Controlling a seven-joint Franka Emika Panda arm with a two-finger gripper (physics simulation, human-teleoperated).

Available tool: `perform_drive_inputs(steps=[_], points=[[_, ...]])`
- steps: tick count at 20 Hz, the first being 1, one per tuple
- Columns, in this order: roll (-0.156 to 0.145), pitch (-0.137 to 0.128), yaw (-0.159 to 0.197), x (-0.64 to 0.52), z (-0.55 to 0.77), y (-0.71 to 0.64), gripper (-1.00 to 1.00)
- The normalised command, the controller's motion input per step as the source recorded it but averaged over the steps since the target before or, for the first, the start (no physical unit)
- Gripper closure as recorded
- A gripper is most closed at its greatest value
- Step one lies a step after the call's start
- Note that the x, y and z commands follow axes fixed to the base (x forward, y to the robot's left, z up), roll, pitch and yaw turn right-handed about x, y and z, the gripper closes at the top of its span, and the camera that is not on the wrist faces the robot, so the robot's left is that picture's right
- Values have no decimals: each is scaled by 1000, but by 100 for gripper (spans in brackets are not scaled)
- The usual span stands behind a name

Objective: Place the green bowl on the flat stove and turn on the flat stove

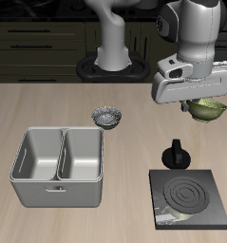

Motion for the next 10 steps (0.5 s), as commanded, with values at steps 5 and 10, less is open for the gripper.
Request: perform_drive_inputs(steps=[5, 10], points=[[-10, 5, -4, 326, 16, -4, 100], [-13, 3, 6, 214, 45, 47, 100]])
